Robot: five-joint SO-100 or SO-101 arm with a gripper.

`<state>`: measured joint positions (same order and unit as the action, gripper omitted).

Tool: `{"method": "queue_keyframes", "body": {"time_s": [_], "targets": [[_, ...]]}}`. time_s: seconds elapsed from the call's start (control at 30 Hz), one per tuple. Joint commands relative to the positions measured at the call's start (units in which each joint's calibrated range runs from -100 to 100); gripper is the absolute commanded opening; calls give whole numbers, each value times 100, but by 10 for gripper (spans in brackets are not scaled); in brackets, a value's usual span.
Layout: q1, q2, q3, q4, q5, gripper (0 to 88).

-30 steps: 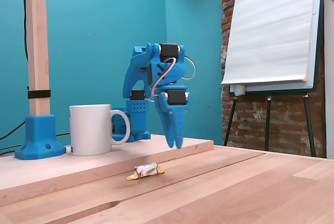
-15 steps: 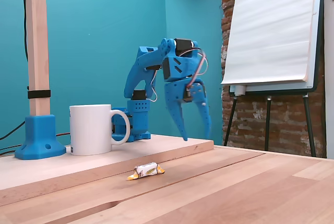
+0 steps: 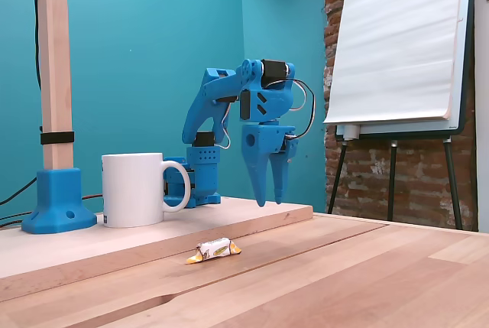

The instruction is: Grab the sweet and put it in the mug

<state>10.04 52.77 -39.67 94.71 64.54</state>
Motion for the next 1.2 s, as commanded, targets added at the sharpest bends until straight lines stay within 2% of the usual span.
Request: {"method": "queue_keyframes", "body": {"time_s": [0.0, 0.23, 0.73, 0.83, 1.17], "targets": [[-2, -294, -12, 77, 435, 186], [-17, -372, -65, 118, 664, 187], [-39, -484, -137, 134, 527, 178], [-46, -492, -137, 158, 78, 178], [-17, -389, -83, 101, -2369, 184]]}}
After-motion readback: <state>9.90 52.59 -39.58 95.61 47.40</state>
